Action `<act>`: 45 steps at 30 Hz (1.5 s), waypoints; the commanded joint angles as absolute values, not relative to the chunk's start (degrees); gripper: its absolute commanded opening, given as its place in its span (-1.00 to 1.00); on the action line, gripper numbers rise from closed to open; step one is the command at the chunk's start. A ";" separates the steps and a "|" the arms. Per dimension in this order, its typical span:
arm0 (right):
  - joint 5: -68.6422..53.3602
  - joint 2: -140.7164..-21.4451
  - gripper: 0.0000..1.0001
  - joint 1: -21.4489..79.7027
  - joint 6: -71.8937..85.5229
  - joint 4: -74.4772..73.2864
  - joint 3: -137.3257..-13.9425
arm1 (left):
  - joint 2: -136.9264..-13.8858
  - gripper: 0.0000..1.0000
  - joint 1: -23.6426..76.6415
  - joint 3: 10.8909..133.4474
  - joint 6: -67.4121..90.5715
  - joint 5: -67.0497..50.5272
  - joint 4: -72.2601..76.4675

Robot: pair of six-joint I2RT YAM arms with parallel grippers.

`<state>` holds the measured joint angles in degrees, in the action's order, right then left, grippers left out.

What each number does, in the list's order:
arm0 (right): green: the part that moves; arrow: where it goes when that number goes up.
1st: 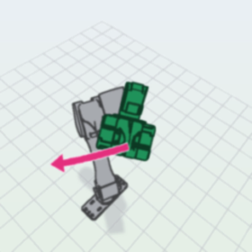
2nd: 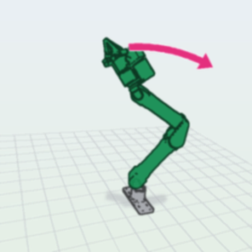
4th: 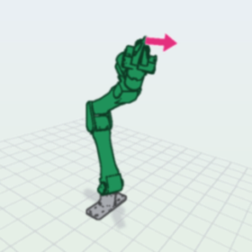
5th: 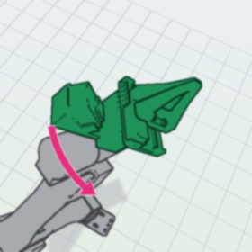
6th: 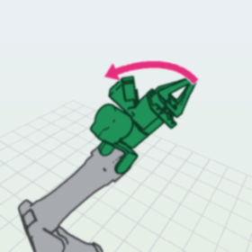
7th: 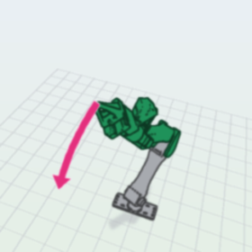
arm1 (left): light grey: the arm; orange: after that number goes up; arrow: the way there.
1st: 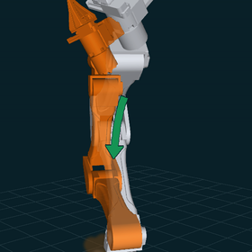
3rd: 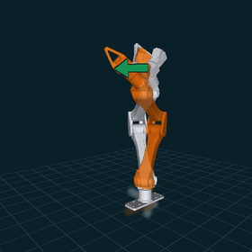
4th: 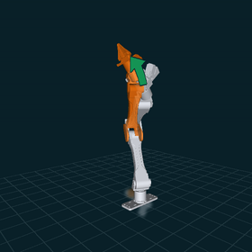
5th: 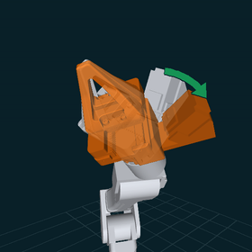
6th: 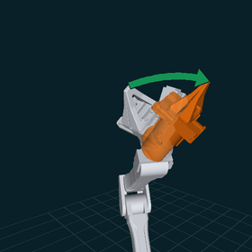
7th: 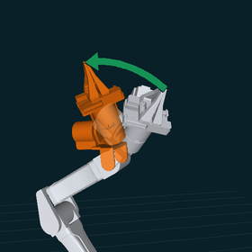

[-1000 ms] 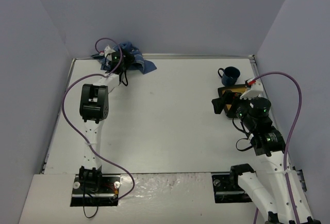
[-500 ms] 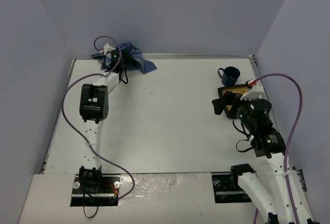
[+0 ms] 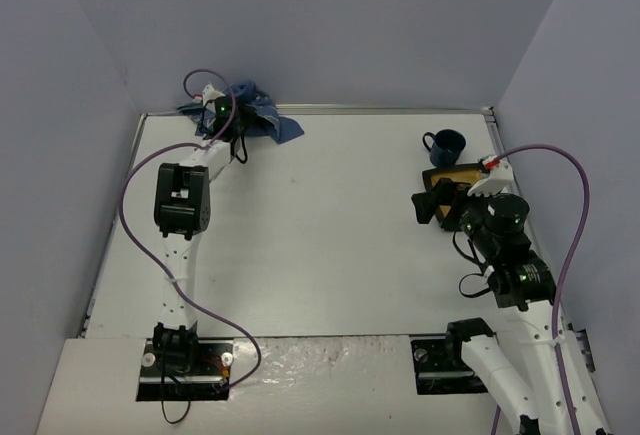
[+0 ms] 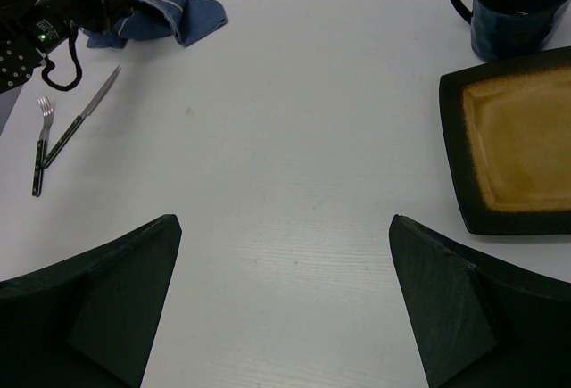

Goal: Set the dinner table for one person

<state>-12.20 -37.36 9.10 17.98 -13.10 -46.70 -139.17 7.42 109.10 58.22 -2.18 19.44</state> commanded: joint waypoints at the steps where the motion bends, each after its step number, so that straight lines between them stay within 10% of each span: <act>1: -13.27 -37.17 1.00 9.49 18.36 -8.79 -49.20 | -129.69 -1.00 7.55 116.29 53.67 -7.32 19.14; 13: -14.81 -38.82 1.00 9.49 18.07 -8.76 -54.36 | -111.18 -1.00 9.86 131.25 46.04 -24.15 -1.79; 27: -27.39 -48.48 1.00 10.45 25.87 -4.01 -46.15 | -65.75 -1.00 22.74 73.25 44.80 -10.61 5.29; 45: -2.28 -65.90 0.88 25.75 31.87 3.15 -34.35 | -24.14 -1.00 24.43 31.10 53.14 -13.55 -32.26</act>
